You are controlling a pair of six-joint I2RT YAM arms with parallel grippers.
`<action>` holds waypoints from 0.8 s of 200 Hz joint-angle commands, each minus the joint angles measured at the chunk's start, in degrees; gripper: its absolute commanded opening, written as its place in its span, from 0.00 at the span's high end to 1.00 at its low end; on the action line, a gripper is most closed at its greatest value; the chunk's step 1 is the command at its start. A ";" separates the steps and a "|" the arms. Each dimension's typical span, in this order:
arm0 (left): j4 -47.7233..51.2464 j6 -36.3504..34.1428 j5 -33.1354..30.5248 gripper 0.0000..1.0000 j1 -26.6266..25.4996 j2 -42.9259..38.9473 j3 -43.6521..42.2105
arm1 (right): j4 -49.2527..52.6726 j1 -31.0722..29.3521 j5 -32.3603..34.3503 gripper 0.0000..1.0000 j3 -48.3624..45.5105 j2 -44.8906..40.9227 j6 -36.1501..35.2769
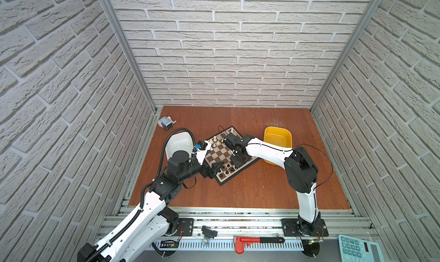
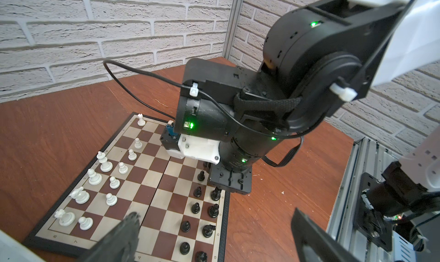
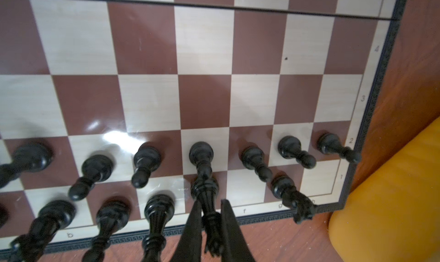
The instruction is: Set up the chess pieces on the board
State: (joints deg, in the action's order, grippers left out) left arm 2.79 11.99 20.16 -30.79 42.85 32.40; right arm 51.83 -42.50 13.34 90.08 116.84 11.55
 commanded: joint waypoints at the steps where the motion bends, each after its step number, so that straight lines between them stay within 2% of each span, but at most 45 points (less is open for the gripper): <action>1: -2.67 -0.99 0.36 0.02 0.40 -0.57 0.55 | 3.05 -0.20 -0.28 0.93 1.47 0.08 -0.55; 60: -2.69 -0.82 0.34 0.02 0.73 -0.66 0.55 | 3.10 -0.24 -1.23 0.90 1.81 0.59 -0.60; 87: -2.70 -0.83 0.30 0.01 0.73 -0.61 0.55 | 3.20 -0.22 -0.88 0.71 2.55 1.00 -0.51; 104: -2.64 -0.74 0.31 0.02 0.74 -0.53 0.58 | 2.70 -0.15 -0.66 0.64 2.96 0.69 -0.26; 135: -2.64 -0.47 0.28 0.02 0.78 -0.39 0.49 | 3.56 0.00 1.94 0.62 5.21 0.24 0.42; 160: -2.62 -0.15 -0.58 0.02 0.73 -0.32 0.49 | 4.85 1.98 6.03 0.59 7.65 -4.13 1.78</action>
State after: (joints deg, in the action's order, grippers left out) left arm 2.79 12.03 20.18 -30.37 42.85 32.40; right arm 55.22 -42.04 14.41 94.87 117.73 11.57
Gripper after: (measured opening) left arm 0.984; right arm 0.386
